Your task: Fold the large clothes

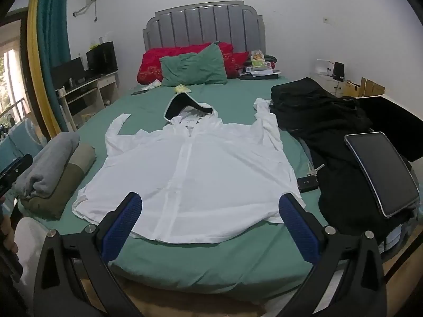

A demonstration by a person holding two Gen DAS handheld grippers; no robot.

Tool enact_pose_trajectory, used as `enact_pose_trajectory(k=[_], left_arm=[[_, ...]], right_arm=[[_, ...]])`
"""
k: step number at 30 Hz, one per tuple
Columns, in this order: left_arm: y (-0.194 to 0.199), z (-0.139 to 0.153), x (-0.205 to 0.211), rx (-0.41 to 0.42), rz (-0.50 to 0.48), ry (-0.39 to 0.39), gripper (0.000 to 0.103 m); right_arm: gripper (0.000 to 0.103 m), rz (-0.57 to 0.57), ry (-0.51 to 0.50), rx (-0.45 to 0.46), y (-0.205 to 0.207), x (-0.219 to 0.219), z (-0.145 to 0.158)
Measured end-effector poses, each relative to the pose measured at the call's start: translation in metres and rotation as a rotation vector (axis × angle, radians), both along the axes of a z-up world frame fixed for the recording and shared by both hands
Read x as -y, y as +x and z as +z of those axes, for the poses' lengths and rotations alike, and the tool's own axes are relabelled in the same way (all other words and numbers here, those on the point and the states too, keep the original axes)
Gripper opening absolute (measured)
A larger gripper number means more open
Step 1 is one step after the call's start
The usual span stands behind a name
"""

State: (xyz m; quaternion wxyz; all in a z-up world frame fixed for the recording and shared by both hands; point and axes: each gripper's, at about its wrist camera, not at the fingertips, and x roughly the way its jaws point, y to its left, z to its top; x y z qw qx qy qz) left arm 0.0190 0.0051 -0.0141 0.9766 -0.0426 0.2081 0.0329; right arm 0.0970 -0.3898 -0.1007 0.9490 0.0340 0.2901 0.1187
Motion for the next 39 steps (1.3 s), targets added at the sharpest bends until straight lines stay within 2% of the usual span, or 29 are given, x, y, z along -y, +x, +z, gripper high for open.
enact_pose_trajectory(k=[19,39], left_arm=[[0.004,-0.003,0.001,-0.007,0.008,0.012,0.081],[0.003,0.002,0.002,-0.008,0.015,0.004,0.081]], right_arm=[[0.102,-0.058,-0.003,-0.005,0.002,0.016,-0.004],[0.102,-0.053,0.000,-0.001,0.000,0.018,-0.002]])
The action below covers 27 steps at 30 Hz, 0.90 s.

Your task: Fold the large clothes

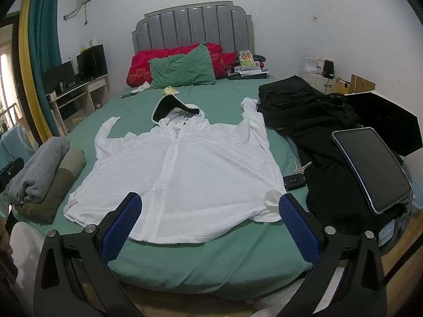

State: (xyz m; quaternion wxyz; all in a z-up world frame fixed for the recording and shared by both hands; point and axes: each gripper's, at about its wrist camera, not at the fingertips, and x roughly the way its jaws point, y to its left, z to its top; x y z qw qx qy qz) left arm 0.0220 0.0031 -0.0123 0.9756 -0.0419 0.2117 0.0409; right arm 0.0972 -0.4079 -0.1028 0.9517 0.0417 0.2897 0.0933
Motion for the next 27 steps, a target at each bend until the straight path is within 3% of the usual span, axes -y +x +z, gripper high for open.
enact_pose_trajectory(k=[27], left_arm=[[-0.0006,0.0009,-0.0001,0.001,-0.001,-0.002,0.081]], right_arm=[[0.102,0.001,-0.001,-0.001,-0.0004,-0.0026,0.0006]])
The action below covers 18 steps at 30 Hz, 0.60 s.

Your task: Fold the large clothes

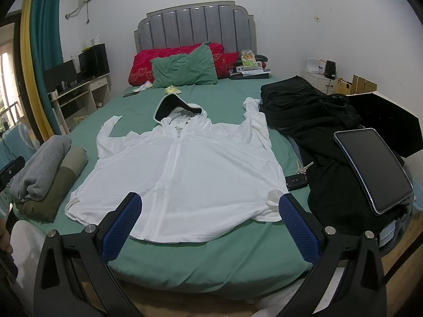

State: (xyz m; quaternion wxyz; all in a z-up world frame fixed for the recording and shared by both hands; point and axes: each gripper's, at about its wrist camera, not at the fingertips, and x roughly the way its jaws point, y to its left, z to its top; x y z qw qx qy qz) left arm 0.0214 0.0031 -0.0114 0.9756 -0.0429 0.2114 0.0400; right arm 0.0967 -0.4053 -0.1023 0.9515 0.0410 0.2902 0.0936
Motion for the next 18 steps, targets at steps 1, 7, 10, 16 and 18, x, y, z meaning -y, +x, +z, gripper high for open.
enact_pose_trajectory(k=[1,7,10,16,18], left_arm=[[0.000,0.000,0.000,0.001,0.000,0.000,0.081],[0.000,0.004,0.003,0.017,-0.019,0.001,0.081],[0.003,0.006,0.003,0.027,-0.039,-0.009,0.081],[0.032,0.000,0.011,-0.031,-0.148,0.009,0.087],[0.049,-0.006,0.011,-0.057,-0.176,-0.004,0.087]], right_arm=[[0.102,0.001,0.000,0.000,0.000,0.000,0.000],[0.102,0.003,-0.001,-0.002,0.000,-0.002,-0.001],[0.102,0.004,-0.001,-0.006,0.000,-0.003,-0.002],[0.102,0.016,0.000,-0.037,0.018,-0.005,-0.015],[0.102,0.017,0.002,-0.051,0.037,0.002,-0.022]])
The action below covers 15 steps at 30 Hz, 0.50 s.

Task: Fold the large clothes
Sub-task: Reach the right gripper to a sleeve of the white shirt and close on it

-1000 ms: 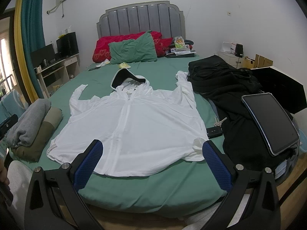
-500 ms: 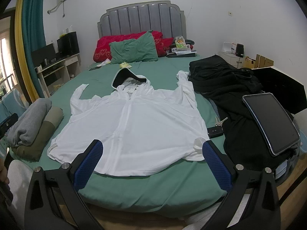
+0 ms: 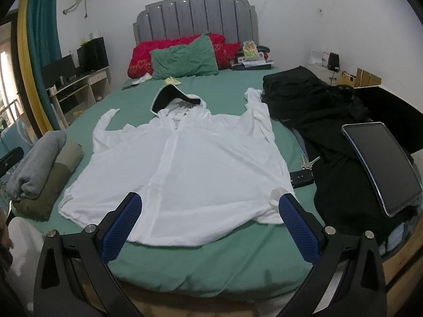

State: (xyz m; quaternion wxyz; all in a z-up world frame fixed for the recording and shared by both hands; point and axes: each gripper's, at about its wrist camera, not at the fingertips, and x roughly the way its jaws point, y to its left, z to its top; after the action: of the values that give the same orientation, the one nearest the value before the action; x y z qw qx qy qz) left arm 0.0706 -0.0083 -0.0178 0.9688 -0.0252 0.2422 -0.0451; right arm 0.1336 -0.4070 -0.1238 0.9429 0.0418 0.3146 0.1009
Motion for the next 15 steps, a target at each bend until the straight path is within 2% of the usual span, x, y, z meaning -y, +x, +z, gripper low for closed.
enact_pose_trajectory(k=[2,5,8,10,12,14,15], left_arm=[[0.025,-0.010,0.000,-0.025,0.010,0.012,0.087],[0.067,-0.025,-0.005,-0.068,-0.009,-0.025,0.087],[0.110,-0.041,-0.012,-0.089,-0.011,-0.042,0.087],[0.145,-0.052,-0.015,-0.101,-0.025,-0.024,0.087],[0.175,-0.061,-0.019,-0.114,-0.011,-0.010,0.087],[0.209,-0.072,-0.029,-0.131,0.038,-0.010,0.087],[0.227,-0.079,-0.036,-0.143,0.065,-0.010,0.087]], right_arm=[[0.102,0.008,-0.003,0.002,0.022,0.007,-0.005],[0.102,0.009,-0.036,-0.013,0.070,0.020,-0.014],[0.102,0.022,-0.052,-0.038,0.129,0.034,-0.024],[0.100,0.032,-0.072,-0.062,0.174,0.043,-0.031],[0.092,0.045,-0.084,-0.083,0.223,0.050,-0.035],[0.066,0.065,-0.104,-0.109,0.270,0.051,-0.040],[0.059,0.074,-0.124,-0.119,0.295,0.049,-0.044]])
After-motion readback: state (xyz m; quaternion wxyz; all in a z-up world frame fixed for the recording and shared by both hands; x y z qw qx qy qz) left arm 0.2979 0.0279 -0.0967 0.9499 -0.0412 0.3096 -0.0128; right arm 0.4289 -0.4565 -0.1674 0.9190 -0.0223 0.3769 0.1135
